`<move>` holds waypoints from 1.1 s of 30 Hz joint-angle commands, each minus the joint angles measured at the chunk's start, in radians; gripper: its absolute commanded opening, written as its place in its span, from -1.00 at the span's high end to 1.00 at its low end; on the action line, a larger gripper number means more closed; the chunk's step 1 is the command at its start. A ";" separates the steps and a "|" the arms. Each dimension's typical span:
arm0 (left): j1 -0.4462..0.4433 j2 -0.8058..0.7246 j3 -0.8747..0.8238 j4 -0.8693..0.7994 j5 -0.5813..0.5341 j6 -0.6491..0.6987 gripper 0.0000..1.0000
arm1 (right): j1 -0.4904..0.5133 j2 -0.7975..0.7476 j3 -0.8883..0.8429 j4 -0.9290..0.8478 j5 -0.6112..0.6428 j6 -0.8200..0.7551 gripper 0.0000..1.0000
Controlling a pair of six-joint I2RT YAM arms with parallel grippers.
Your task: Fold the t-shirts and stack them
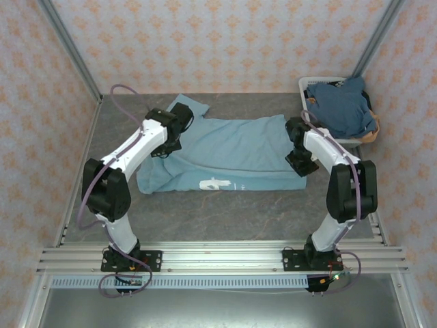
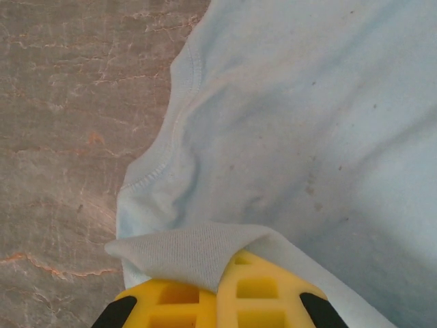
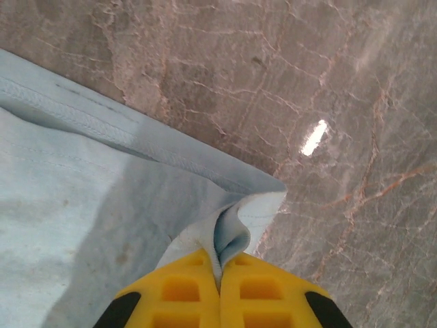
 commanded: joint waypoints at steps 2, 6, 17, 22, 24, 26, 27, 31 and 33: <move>0.017 0.033 0.032 -0.021 -0.078 0.051 1.00 | -0.003 0.039 0.033 0.022 0.039 -0.049 1.00; 0.017 0.049 0.030 -0.007 -0.099 0.073 1.00 | -0.003 0.048 0.042 0.035 0.038 -0.060 1.00; 0.027 0.110 0.110 -0.016 -0.155 0.122 1.00 | -0.003 0.092 0.096 0.031 0.067 -0.087 1.00; 0.034 0.158 0.130 -0.021 -0.167 0.131 1.00 | -0.003 0.130 0.121 0.039 0.071 -0.095 1.00; 0.039 0.168 0.130 -0.022 -0.169 0.130 1.00 | -0.003 0.146 0.128 0.045 0.072 -0.099 1.00; 0.042 0.175 0.124 -0.018 -0.168 0.133 1.00 | -0.003 0.163 0.137 0.046 0.073 -0.103 1.00; 0.045 0.178 0.121 -0.013 -0.164 0.135 1.00 | -0.004 0.170 0.141 0.049 0.076 -0.107 1.00; 0.053 0.192 0.124 0.003 -0.143 0.153 1.00 | -0.003 0.196 0.155 0.087 0.060 -0.146 1.00; 0.061 0.193 0.128 0.004 -0.130 0.164 0.55 | -0.003 0.209 0.174 0.098 0.046 -0.178 0.86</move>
